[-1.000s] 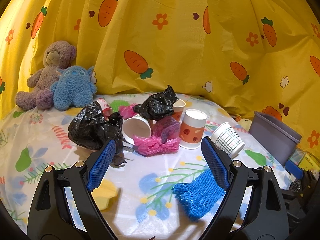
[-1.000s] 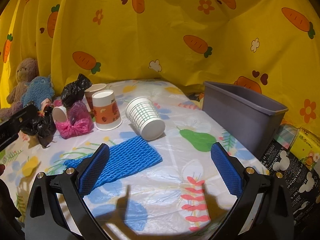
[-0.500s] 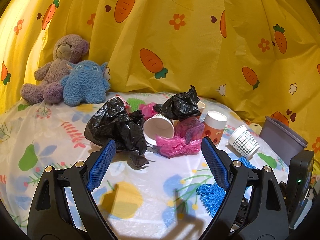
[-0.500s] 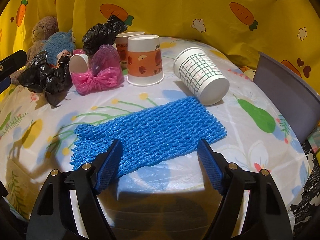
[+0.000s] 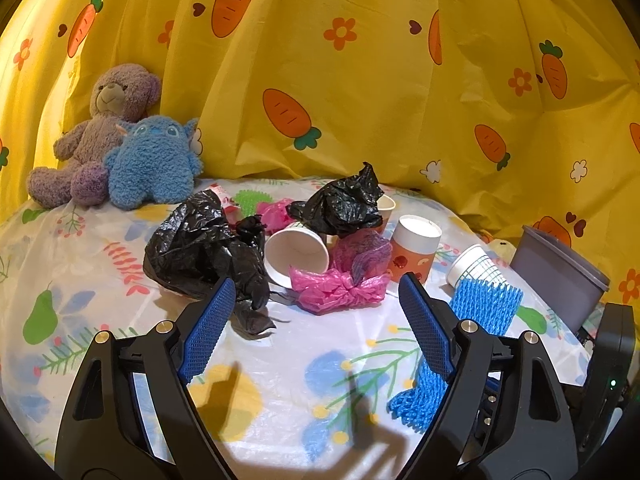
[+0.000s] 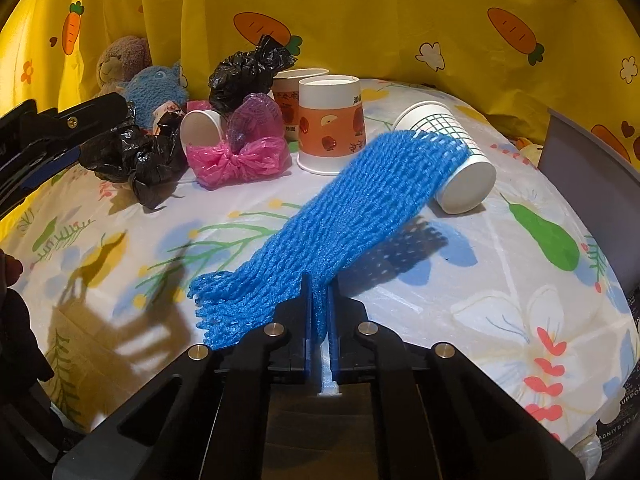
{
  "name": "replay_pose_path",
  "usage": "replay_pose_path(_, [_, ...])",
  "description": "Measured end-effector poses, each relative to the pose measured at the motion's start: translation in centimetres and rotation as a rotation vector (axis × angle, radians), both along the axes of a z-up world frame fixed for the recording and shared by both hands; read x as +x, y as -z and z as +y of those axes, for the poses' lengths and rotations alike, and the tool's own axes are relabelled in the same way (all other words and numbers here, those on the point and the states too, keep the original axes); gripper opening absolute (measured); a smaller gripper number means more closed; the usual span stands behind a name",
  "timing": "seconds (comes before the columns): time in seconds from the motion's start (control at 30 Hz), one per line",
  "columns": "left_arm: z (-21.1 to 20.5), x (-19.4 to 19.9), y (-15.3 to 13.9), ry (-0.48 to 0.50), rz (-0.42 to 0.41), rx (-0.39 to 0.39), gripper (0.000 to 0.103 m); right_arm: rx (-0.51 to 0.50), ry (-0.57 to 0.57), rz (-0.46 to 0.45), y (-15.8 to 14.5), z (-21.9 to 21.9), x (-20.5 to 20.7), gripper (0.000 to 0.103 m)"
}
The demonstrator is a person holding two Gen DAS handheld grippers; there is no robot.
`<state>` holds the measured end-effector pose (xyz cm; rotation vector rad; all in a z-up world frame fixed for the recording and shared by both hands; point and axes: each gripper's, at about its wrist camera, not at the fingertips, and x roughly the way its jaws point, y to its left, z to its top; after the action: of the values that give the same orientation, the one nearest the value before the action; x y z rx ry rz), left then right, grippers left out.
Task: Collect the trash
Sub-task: 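Grasp the blue foam net with the right tool while the left tool grasps the pink bag, then carry the pink bag and blue net to the grey bin and release both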
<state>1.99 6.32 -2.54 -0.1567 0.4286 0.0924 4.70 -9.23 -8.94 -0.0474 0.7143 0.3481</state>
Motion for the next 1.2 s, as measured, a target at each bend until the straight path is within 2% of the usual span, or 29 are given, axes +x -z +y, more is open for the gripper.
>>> replay_pose_path(0.17, [-1.4,2.4,0.1,0.033,0.032,-0.003,0.075,0.013,0.039,-0.073,-1.9,-1.7,-1.2,0.007])
replay_pose_path(0.33, [-2.9,6.3,0.6,0.063,0.082,-0.005,0.072,0.032,0.077,-0.105,-3.0,-3.6,-1.6,0.007])
replay_pose_path(0.43, [-3.5,8.3,1.1,0.075,0.114,0.001,0.066,0.035,0.092,-0.113,-3.2,-4.3,-1.6,0.007])
replay_pose_path(0.63, [-3.7,11.1,2.1,0.074,0.175,0.000,0.049,0.037,0.108,-0.113,-3.4,-5.1,-1.4,0.007])
replay_pose_path(0.7, [-3.9,11.6,2.4,0.088,0.193,0.002,0.035,0.039,0.112,-0.114,-3.4,-5.2,-1.3,0.007])
replay_pose_path(0.73, [-3.8,11.8,2.6,0.095,0.202,-0.007,0.032,0.039,0.114,-0.114,-3.4,-5.3,-1.3,0.007])
replay_pose_path(0.83, [-3.3,11.9,2.9,0.100,0.204,-0.039,0.022,0.040,0.117,-0.115,-3.4,-5.5,-1.3,0.007])
replay_pose_path(0.87, [-3.1,11.8,2.9,0.104,0.202,-0.046,0.014,0.040,0.118,-0.115,-3.5,-5.5,-1.3,0.007])
replay_pose_path(0.9, [-3.0,11.8,2.9,0.115,0.199,-0.054,0.011,0.041,0.118,-0.117,-3.5,-5.6,-1.4,0.007])
replay_pose_path(1.03, [-3.0,10.4,2.6,0.148,0.180,-0.075,0.008,0.050,0.122,-0.127,-3.8,-5.7,-1.5,0.007])
replay_pose_path(1.2, [-2.6,6.2,0.9,0.204,0.112,-0.140,0.007,0.063,0.133,-0.146,-4.4,-6.3,-1.9,0.007])
